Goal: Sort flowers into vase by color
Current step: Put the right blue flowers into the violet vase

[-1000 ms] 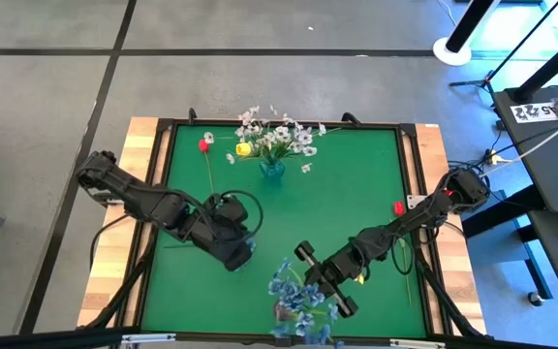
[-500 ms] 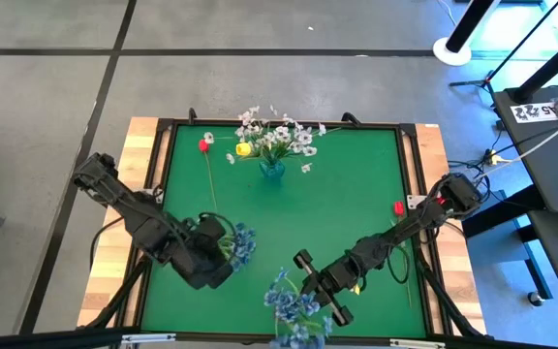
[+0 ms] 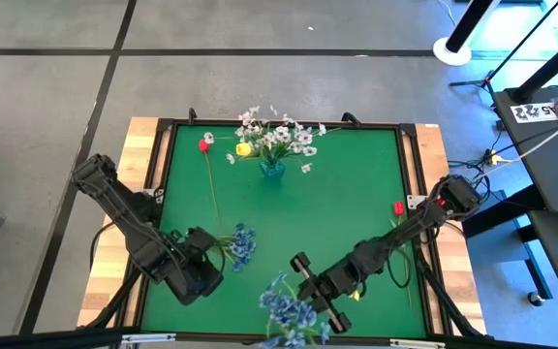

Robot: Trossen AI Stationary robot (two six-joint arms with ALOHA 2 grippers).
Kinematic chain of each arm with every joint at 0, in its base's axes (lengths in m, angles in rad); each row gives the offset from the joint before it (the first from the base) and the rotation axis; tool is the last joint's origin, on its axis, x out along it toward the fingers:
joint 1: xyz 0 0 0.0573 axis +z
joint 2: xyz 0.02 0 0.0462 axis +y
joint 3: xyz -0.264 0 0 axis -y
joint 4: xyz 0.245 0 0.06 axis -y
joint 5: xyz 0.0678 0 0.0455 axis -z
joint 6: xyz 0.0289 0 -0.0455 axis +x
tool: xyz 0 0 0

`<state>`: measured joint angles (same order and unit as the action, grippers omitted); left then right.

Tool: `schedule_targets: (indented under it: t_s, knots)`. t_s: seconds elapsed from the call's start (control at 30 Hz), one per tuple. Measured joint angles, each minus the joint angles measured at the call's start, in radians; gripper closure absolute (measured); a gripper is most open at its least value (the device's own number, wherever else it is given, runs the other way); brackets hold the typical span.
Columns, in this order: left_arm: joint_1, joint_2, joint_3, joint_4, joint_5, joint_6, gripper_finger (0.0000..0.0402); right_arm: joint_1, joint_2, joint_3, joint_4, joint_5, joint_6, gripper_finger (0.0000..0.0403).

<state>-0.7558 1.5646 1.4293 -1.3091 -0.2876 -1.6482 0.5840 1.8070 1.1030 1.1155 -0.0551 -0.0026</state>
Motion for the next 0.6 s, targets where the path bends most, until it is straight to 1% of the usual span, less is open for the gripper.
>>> schedule_targets:
  t_s: [0.27,0.47,0.6]
  knots:
    - [-0.013,0.000,-0.016,0.012,0.014,0.006,0.0236,0.007,0.000,-0.003,-0.064,0.029,-0.001,0.0398]
    - [-0.013,0.000,-0.016,0.012,0.013,0.006,0.0236,0.005,0.000,-0.003,-0.163,0.053,-0.005,0.0398]
    - [-0.015,0.000,-0.016,0.012,0.014,0.002,0.0236,0.005,0.025,-0.003,-0.175,0.112,-0.005,0.0398]
